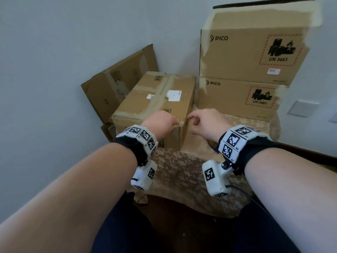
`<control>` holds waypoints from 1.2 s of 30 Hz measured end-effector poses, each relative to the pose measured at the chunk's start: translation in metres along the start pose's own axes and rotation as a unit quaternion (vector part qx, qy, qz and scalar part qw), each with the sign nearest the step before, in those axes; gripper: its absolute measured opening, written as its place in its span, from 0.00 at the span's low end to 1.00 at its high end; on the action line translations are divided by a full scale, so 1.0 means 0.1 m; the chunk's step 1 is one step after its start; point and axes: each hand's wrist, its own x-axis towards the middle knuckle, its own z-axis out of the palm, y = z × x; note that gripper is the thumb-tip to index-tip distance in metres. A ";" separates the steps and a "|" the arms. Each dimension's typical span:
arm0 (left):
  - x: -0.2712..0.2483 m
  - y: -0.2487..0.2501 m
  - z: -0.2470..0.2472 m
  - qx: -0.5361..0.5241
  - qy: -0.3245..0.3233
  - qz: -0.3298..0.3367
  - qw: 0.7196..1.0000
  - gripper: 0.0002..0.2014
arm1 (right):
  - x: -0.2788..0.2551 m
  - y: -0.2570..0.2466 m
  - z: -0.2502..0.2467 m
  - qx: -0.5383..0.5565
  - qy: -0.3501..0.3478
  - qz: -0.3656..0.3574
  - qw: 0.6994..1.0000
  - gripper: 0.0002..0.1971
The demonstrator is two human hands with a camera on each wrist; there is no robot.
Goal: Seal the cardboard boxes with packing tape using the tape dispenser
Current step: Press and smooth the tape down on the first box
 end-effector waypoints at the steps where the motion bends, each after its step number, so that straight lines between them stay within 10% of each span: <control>1: 0.00 0.05 0.03 -0.012 0.015 0.006 1.000 0.16 | 0.00 -0.01 0.01 -0.018 0.001 -0.008 1.000 0.25; 17: 0.04 -0.13 -0.09 -0.224 0.008 0.060 0.973 0.13 | 0.11 0.04 0.17 -0.113 -0.013 -0.029 0.993 0.23; 25: 0.25 -0.21 0.07 -0.133 -0.042 0.018 0.990 0.34 | 0.09 0.11 0.22 -0.064 -0.011 -0.034 0.997 0.29; 36: 0.32 -0.15 0.14 -0.087 -0.105 0.040 0.990 0.37 | 0.13 0.18 0.18 -0.017 -0.048 -0.043 0.998 0.33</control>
